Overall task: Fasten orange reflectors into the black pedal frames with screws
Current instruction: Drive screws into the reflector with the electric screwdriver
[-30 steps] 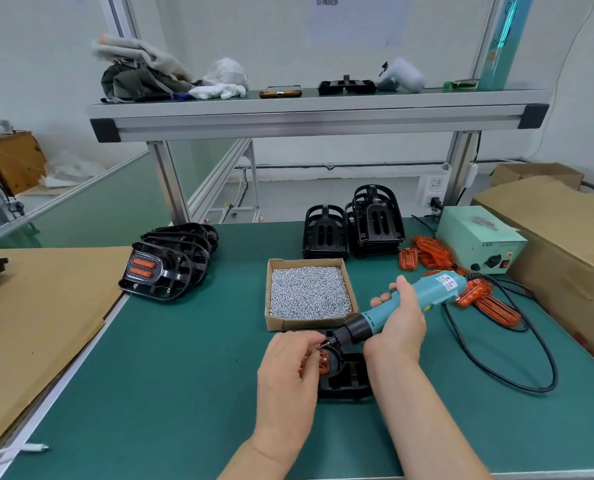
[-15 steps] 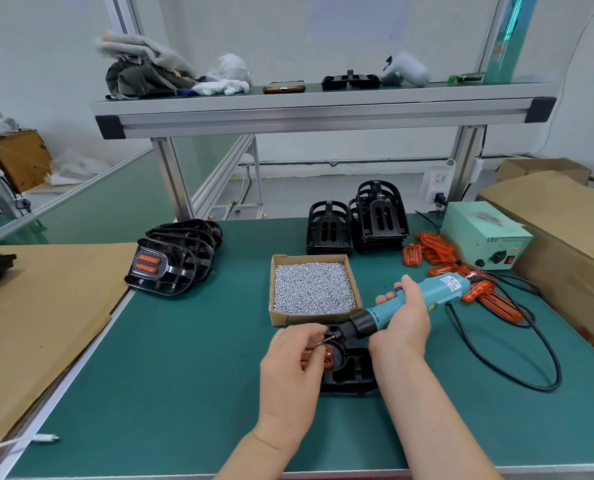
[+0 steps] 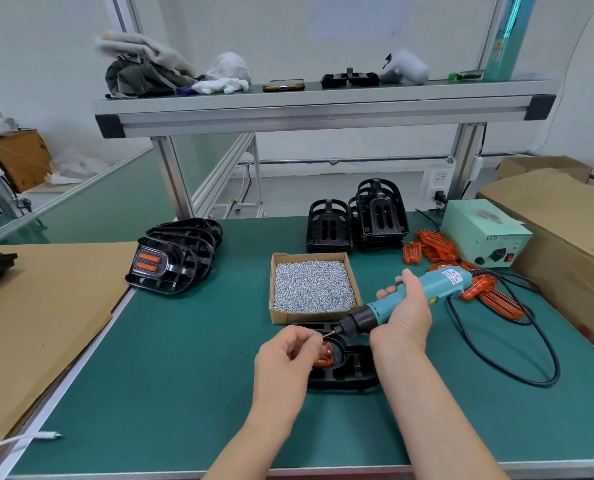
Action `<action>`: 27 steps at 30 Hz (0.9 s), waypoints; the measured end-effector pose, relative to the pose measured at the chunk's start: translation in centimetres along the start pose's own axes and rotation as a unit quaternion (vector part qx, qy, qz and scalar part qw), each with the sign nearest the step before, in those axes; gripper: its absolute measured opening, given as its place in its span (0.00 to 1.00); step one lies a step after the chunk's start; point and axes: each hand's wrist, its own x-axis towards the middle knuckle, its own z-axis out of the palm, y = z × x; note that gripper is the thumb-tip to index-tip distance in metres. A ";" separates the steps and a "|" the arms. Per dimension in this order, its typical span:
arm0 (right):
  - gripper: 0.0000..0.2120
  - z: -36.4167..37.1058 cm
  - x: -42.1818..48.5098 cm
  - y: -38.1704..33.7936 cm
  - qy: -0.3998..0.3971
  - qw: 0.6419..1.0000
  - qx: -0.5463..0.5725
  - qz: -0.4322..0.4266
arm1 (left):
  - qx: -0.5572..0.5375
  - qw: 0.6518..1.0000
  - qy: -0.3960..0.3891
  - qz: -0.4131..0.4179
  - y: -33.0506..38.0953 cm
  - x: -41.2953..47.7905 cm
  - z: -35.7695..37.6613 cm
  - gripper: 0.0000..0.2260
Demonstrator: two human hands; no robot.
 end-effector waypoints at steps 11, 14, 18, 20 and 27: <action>0.08 0.2 -0.6 0.4 -0.002 1.000 -0.011 -0.024 | 0.091 0.993 0.026 0.066 0.3 -0.3 -0.1 0.11; 0.08 0.0 -0.6 0.5 -0.001 1.000 -0.012 -0.019 | 0.120 0.987 0.025 0.101 0.1 -0.5 -0.2 0.11; 0.08 0.0 -0.7 0.6 0.000 1.000 -0.012 -0.014 | 0.164 0.976 0.033 0.137 0.0 -0.3 -0.3 0.12; 0.08 0.0 -0.7 0.6 0.002 1.000 -0.013 -0.014 | 0.171 0.974 0.030 0.144 -0.1 -0.3 -0.4 0.12; 0.08 -0.1 -0.9 0.4 0.004 1.000 -0.023 -0.008 | 0.176 0.972 0.025 0.154 -0.1 -0.4 -0.5 0.12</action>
